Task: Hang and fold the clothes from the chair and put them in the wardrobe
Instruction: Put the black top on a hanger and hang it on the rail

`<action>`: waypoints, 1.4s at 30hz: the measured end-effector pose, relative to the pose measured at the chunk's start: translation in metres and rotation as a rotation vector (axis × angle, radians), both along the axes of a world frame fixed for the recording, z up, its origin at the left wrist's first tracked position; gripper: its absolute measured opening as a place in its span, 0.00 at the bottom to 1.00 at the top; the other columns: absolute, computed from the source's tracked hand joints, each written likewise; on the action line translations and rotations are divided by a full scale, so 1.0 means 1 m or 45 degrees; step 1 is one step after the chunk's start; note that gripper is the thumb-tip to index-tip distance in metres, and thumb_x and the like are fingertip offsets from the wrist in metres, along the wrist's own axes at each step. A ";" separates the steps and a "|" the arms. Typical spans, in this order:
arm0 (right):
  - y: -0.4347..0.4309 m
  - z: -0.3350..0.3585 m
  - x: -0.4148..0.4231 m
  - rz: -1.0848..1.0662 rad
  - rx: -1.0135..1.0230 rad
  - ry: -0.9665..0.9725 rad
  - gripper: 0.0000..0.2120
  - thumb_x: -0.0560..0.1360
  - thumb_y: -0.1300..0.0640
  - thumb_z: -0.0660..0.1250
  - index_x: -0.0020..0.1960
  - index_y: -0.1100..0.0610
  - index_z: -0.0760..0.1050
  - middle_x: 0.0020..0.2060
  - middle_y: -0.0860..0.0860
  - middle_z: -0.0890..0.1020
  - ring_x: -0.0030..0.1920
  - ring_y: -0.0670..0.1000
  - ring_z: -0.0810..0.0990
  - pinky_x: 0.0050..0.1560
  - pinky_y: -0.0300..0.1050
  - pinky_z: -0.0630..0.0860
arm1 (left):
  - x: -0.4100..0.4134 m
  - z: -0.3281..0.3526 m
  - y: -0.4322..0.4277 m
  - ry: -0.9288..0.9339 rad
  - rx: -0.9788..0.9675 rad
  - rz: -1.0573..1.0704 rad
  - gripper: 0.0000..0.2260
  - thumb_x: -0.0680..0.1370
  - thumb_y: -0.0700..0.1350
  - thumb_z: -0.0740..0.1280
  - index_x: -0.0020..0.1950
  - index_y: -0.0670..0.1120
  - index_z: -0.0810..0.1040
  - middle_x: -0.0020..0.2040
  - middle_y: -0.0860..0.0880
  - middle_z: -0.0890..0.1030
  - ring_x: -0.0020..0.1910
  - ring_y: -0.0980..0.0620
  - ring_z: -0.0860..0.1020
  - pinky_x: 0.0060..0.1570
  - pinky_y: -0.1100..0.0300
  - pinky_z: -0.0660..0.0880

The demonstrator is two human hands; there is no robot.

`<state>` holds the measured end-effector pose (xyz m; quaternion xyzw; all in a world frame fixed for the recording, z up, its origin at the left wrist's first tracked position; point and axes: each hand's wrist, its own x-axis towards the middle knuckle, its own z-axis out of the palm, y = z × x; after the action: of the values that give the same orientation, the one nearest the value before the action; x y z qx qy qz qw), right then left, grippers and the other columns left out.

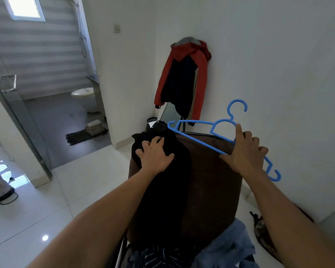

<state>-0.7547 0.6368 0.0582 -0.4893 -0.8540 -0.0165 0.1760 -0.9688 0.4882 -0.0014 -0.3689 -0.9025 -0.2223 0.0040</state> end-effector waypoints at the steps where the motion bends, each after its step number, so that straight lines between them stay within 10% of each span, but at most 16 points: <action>1: 0.004 0.002 0.002 -0.005 -0.001 0.006 0.55 0.67 0.41 0.78 0.80 0.51 0.45 0.66 0.57 0.69 0.64 0.60 0.71 0.62 0.64 0.70 | 0.004 0.001 0.005 0.023 0.019 0.003 0.35 0.73 0.63 0.66 0.77 0.54 0.62 0.78 0.52 0.61 0.71 0.43 0.61 0.62 0.43 0.62; 13: 0.051 0.016 0.023 -0.064 -0.008 0.071 0.55 0.66 0.39 0.78 0.79 0.49 0.47 0.65 0.56 0.70 0.63 0.59 0.71 0.59 0.63 0.70 | 0.086 0.001 0.098 0.025 -0.045 -0.709 0.39 0.73 0.60 0.70 0.80 0.52 0.58 0.80 0.54 0.57 0.80 0.45 0.48 0.73 0.32 0.38; 17: 0.054 0.009 0.020 -0.041 -0.029 0.040 0.55 0.65 0.38 0.78 0.79 0.49 0.47 0.65 0.56 0.70 0.63 0.59 0.71 0.59 0.62 0.70 | 0.075 -0.008 0.082 -0.014 0.049 -0.841 0.29 0.75 0.61 0.68 0.74 0.54 0.70 0.78 0.55 0.63 0.79 0.50 0.51 0.75 0.35 0.40; 20: 0.052 0.004 0.013 -0.017 -0.044 0.023 0.55 0.66 0.39 0.78 0.79 0.50 0.46 0.65 0.56 0.70 0.63 0.59 0.71 0.59 0.62 0.70 | 0.044 -0.023 0.049 0.247 0.411 -0.606 0.11 0.74 0.56 0.70 0.52 0.53 0.83 0.67 0.50 0.75 0.70 0.51 0.67 0.71 0.38 0.63; 23: 0.048 0.001 0.004 0.006 -0.044 0.021 0.55 0.66 0.39 0.78 0.79 0.50 0.47 0.65 0.56 0.70 0.62 0.59 0.72 0.59 0.63 0.71 | 0.011 -0.033 0.022 0.205 0.314 -0.112 0.08 0.73 0.57 0.70 0.45 0.54 0.82 0.75 0.45 0.65 0.75 0.42 0.58 0.73 0.38 0.57; 32: 0.036 -0.011 -0.006 0.056 -0.048 -0.037 0.54 0.67 0.39 0.76 0.80 0.51 0.46 0.65 0.55 0.70 0.62 0.58 0.71 0.60 0.61 0.70 | -0.004 -0.049 -0.010 0.269 0.048 -0.226 0.31 0.71 0.64 0.65 0.71 0.50 0.74 0.72 0.50 0.70 0.72 0.44 0.62 0.73 0.45 0.58; 42: 0.026 -0.035 0.004 0.068 -0.089 -0.076 0.55 0.67 0.40 0.76 0.80 0.50 0.45 0.66 0.54 0.69 0.63 0.58 0.70 0.62 0.62 0.69 | 0.016 -0.086 -0.044 0.090 -0.023 -0.359 0.33 0.73 0.62 0.66 0.75 0.49 0.69 0.75 0.50 0.66 0.73 0.44 0.62 0.75 0.48 0.57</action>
<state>-0.7504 0.6628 0.0232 -0.4715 -0.8717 0.0033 0.1338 -0.9523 0.4441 -0.0872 -0.4994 -0.8430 -0.1996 0.0012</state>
